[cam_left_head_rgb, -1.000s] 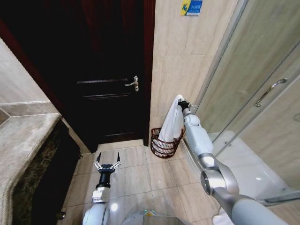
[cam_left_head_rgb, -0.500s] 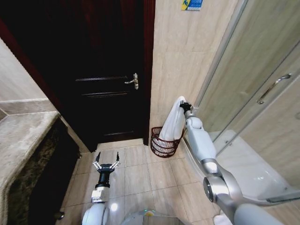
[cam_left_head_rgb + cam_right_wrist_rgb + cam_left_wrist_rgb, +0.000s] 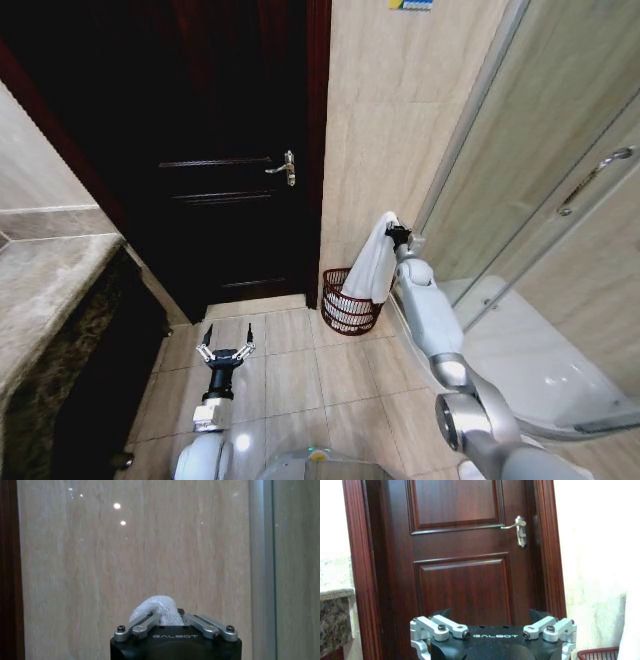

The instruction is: Discard the used towel into the hamper.

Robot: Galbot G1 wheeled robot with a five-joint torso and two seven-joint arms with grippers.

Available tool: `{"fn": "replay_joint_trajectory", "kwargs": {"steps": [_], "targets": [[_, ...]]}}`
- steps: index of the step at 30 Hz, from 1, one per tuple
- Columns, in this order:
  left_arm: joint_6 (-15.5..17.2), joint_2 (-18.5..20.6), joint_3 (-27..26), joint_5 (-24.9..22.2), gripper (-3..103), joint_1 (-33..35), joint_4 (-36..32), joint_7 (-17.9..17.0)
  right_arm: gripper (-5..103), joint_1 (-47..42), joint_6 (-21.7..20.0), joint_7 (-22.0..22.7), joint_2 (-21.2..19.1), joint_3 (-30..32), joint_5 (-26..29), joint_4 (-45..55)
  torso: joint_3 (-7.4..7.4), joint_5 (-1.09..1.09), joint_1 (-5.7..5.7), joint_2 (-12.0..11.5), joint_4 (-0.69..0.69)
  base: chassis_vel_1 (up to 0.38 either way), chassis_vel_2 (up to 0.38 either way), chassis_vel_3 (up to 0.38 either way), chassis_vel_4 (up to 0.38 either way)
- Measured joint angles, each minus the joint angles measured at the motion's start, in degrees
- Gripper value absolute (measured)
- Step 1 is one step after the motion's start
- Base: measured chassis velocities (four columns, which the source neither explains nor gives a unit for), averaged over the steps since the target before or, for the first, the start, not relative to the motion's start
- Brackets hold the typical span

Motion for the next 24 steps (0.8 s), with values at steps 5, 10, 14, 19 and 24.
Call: {"fn": "replay_joint_trajectory", "kwargs": {"steps": [5,10,14,19,24], "targets": [[-0.3,0.0,0.0,0.0,100,0.0,0.1,0.0,4,-1.7,0.3,0.5,-0.4,0.1,-0.1,1.7,-0.82,0.0,-0.68,-1.5,0.01,-0.048,0.05,0.063,-0.061],[-0.4,0.0,-0.1,0.0,100,0.0,0.1,0.0,4,-4.0,0.1,1.6,-1.1,0.3,-1.6,4.9,-1.56,-0.01,-1.28,-2.8,0.0,-0.073,0.062,0.073,-0.069],[-0.4,0.0,0.0,0.1,100,-0.1,0.3,0.1,4,-5.2,-0.1,1.6,-1.4,0.4,-1.8,6.3,-1.96,0.0,-1.6,-3.6,-0.01,-0.079,0.072,0.078,-0.071],[-0.4,0.0,0.2,0.2,100,-0.1,0.1,0.4,4,-6.0,-0.4,1.6,-1.6,0.5,-1.6,7.4,-2.71,0.0,-2.2,-4.9,0.01,-0.062,0.066,0.08,-0.081],[-0.6,0.0,0.1,0.2,100,0.2,-0.1,0.4,4,-6.5,-1.4,1.6,-1.5,0.4,-1.2,9.2,-3.58,0.0,-2.88,-6.4,0.0,-0.087,0.072,0.08,-0.079]]}}
